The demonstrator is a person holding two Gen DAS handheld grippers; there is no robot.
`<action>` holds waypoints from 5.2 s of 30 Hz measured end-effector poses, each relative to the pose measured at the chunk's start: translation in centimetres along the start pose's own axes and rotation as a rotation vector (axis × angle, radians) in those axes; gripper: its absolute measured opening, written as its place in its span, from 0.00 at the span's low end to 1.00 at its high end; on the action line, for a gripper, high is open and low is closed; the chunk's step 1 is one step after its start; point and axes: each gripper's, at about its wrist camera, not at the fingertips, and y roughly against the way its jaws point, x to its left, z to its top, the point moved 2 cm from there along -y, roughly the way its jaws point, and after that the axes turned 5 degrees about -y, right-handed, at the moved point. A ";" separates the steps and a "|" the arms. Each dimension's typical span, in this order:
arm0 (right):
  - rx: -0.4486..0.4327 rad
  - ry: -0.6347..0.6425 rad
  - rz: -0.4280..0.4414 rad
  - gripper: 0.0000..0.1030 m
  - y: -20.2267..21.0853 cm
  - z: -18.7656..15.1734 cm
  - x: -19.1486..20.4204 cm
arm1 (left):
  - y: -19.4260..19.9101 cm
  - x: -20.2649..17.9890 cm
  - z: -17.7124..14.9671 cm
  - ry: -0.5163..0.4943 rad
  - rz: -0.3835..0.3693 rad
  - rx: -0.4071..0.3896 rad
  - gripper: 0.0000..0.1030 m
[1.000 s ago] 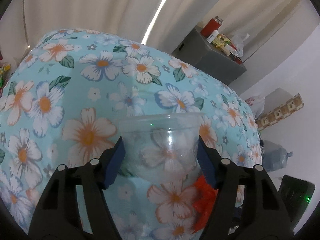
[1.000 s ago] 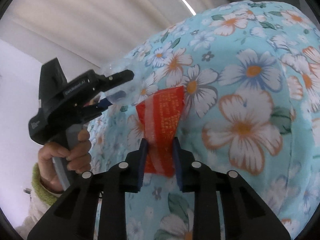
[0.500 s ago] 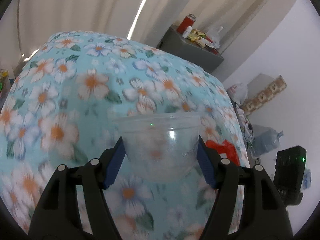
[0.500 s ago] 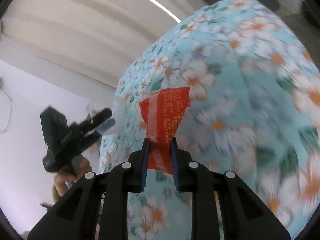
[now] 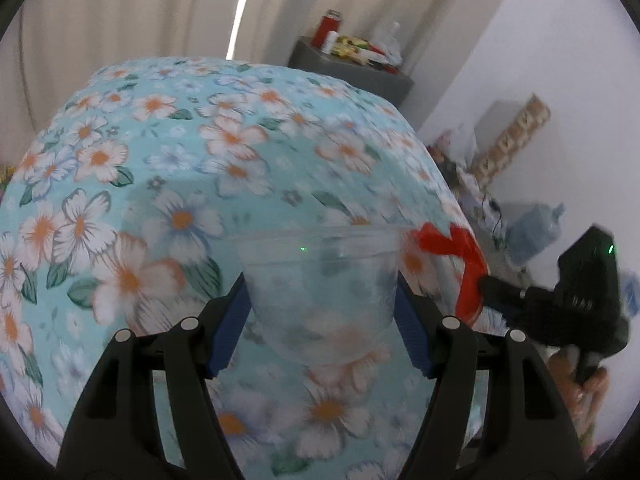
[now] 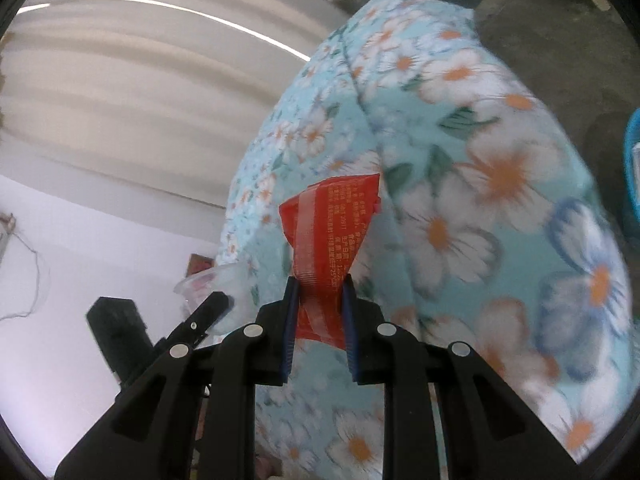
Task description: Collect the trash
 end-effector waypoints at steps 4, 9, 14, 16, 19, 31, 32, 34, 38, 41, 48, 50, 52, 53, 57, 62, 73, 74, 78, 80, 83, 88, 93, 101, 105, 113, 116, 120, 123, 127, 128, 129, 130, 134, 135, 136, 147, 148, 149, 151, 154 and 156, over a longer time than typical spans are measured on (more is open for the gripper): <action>-0.022 -0.004 -0.011 0.20 1.8 -1.1 -1.1 | 0.6 -2.7 -1.7 -0.093 0.072 -0.020 0.63; -0.013 -0.011 -0.024 0.20 2.0 -1.6 -1.3 | 1.1 -4.4 -2.9 -0.153 0.148 -0.047 0.63; -0.022 -0.009 -0.023 0.20 2.9 -2.1 -1.4 | 1.5 -6.4 -3.7 -0.233 0.193 -0.065 0.63; -0.021 -0.016 -0.015 0.20 3.2 -2.3 -1.4 | 1.9 -7.2 -4.1 -0.258 0.203 -0.080 0.63; -0.021 -0.014 -0.011 0.20 3.6 -2.7 -1.1 | 2.4 -8.3 -4.7 -0.292 0.215 -0.096 0.63; -0.075 0.009 0.028 0.20 6.9 -3.4 -0.4 | 4.5 -11.4 -5.0 -0.356 0.229 -0.152 0.63; -0.080 0.010 0.031 0.20 7.3 -3.5 -0.5 | 4.6 -11.6 -5.0 -0.362 0.231 -0.155 0.63; -0.092 0.007 0.038 0.20 8.0 -3.4 -0.6 | 4.6 -12.2 -5.0 -0.372 0.231 -0.159 0.63; -0.155 -0.009 0.042 0.20 10.7 -2.9 -1.6 | 4.2 -13.8 -4.4 -0.389 0.191 -0.156 0.63; -0.263 -0.046 0.005 0.20 14.6 -2.0 -3.6 | 3.4 -15.6 -3.1 -0.395 0.092 -0.147 0.63; -0.559 -0.272 -0.177 0.20 24.1 -1.6 -12.9 | -3.4 -22.9 2.7 -0.393 -0.222 0.025 0.63; -0.602 -0.367 -0.200 0.20 25.4 -1.6 -16.7 | -7.7 -26.3 4.1 -0.390 -0.294 0.139 0.63; -0.614 -0.432 -0.218 0.20 25.4 -1.3 -19.6 | -11.3 -29.2 4.4 -0.426 -0.304 0.199 0.63; -0.616 -0.479 -0.229 0.20 25.1 -1.1 -21.8 | -13.2 -30.9 4.3 -0.450 -0.311 0.232 0.63; -0.597 -0.621 -0.219 0.20 22.8 -0.2 -28.4 | -21.8 -36.3 2.2 -0.467 -0.337 0.420 0.63; -0.562 -0.770 -0.234 0.23 19.3 1.2 -35.7 | -31.2 -39.8 -1.1 -0.487 -0.286 0.567 0.63; -0.491 -0.904 -0.282 0.62 14.9 3.0 -43.5 | -39.5 -42.6 -4.1 -0.418 -0.259 0.655 0.78; -0.509 -0.894 -0.283 0.64 15.2 2.7 -43.2 | -39.0 -42.8 -3.8 -0.405 -0.285 0.645 0.78; -0.543 -0.868 -0.294 0.64 16.6 1.9 -42.1 | -35.5 -43.5 -2.0 -0.431 -0.327 0.568 0.78; -0.578 -0.836 -0.305 0.64 17.9 1.4 -40.4 | -33.4 -43.7 -0.9 -0.436 -0.359 0.530 0.78; -0.624 -0.722 -0.364 0.64 19.6 1.6 -36.5 | -29.1 -43.1 0.9 -0.424 -0.434 0.461 0.78; -0.703 -0.460 -0.458 0.72 22.0 1.5 -27.4 | -18.1 -38.9 4.0 -0.449 -0.517 0.260 0.82; -0.756 -0.101 -0.507 0.83 22.2 0.5 -15.0 | -8.5 -31.9 5.2 -0.398 -0.447 0.069 0.88; -0.728 0.363 -0.536 0.94 18.5 -3.5 0.7 | 4.3 -18.9 2.0 -0.180 -0.073 -0.181 0.91; -0.670 0.518 -0.568 0.94 16.5 -7.0 5.5 | 8.4 -14.7 -1.3 -0.112 0.183 -0.258 0.91; -0.573 0.661 -0.749 0.94 12.7 -13.2 9.3 | 12.1 -11.5 -5.6 -0.146 0.371 -0.249 0.91; -0.514 0.615 -0.823 0.94 11.7 -13.7 8.2 | 11.6 -11.0 -7.0 -0.116 0.400 -0.179 0.91; -0.466 0.571 -0.871 0.94 10.9 -14.3 6.3 | 10.3 -10.5 -9.0 -0.083 0.435 -0.093 0.91; -0.458 0.541 -0.906 0.94 10.9 -14.6 5.2 | 9.4 -10.3 -10.3 -0.066 0.422 -0.033 0.91; -0.444 0.506 -0.928 0.94 11.3 -14.2 4.1 | 8.5 -10.4 -11.0 -0.066 0.422 0.007 0.91; -0.445 0.499 -0.934 0.94 11.4 -14.1 3.9 | 8.4 -10.4 -10.9 -0.066 0.426 0.010 0.91; -0.442 0.491 -0.940 0.94 11.5 -14.0 3.6 | 8.3 -10.4 -10.9 -0.064 0.428 0.011 0.91; -0.440 0.485 -0.942 0.94 11.5 -13.9 3.4 | 8.2 -10.4 -10.9 -0.060 0.430 0.013 0.91; -0.433 0.461 -0.951 0.94 12.0 -13.5 2.6 | 8.2 -10.5 -10.6 -0.066 0.430 0.016 0.91; -0.432 0.457 -0.953 0.94 12.1 -13.5 2.4 | 8.1 -10.6 -10.6 -0.071 0.430 0.019 0.91; -0.431 0.454 -0.954 0.94 12.2 -13.4 2.3 | 8.0 -10.7 -10.5 -0.079 0.430 0.022 0.91; -0.419 0.435 -0.967 0.94 12.3 -13.2 1.5 | 7.5 -11.7 -10.6 -0.098 0.420 0.044 0.91; -0.418 0.434 -0.968 0.94 12.3 -13.2 1.5 | 7.5 -11.7 -10.6 -0.099 0.420 0.044 0.91; -0.418 0.434 -0.969 0.94 12.3 -13.2 1.5 | 7.4 -11.8 -10.6 -0.100 0.420 0.044 0.91; -0.418 0.435 -0.970 0.94 12.2 -13.2 1.5 | 7.4 -11.9 -10.7 -0.100 0.420 0.047 0.91; -0.419 0.437 -0.972 0.94 12.3 -13.2 1.5 | 7.4 -12.0 -10.7 -0.099 0.417 0.050 0.91; -0.418 0.437 -0.972 0.94 12.3 -13.2 1.5 | 7.4 -12.1 -10.8 -0.100 0.418 0.048 0.91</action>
